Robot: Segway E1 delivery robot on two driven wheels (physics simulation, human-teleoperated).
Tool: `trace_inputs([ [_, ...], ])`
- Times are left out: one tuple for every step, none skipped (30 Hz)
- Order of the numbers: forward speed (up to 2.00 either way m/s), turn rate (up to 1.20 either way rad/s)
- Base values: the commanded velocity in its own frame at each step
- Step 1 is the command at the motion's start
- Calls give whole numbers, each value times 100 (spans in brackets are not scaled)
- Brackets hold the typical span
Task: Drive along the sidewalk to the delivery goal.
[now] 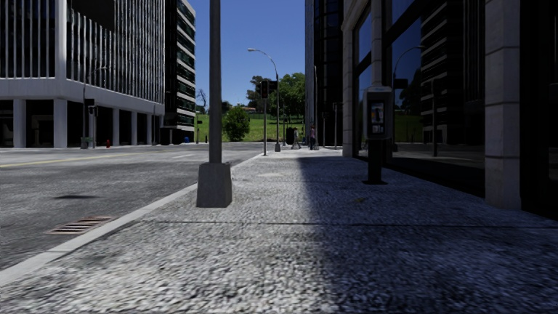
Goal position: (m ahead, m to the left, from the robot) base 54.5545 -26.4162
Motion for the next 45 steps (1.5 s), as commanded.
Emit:
trace_inputs([
  [200, 0],
  [200, 0],
  [200, 0],
  [200, 0],
  [200, 0],
  [200, 0],
  [200, 0],
  [200, 0],
  [200, -4],
  [200, -6],
  [200, -7],
  [200, -7],
  [200, -11],
  [200, -14],
  [200, -18],
  [200, -19],
  [200, -18],
  [200, -7],
  [200, 0],
  [200, 0],
  [200, 0],
  [200, 0],
  [200, 0],
  [200, 0],
  [200, 0],
  [200, 0],
  [200, 0],
  [200, 0],
  [200, 0],
  [200, 0],
  [200, 0],
  [200, 0],
  [200, 0],
  [200, 0],
  [200, -6],
  [200, -8],
  [200, -9],
  [200, -14],
  [200, -14],
  [200, -20],
  [200, -27],
  [200, -29],
  [200, -29],
  [200, -29],
  [200, -16],
])
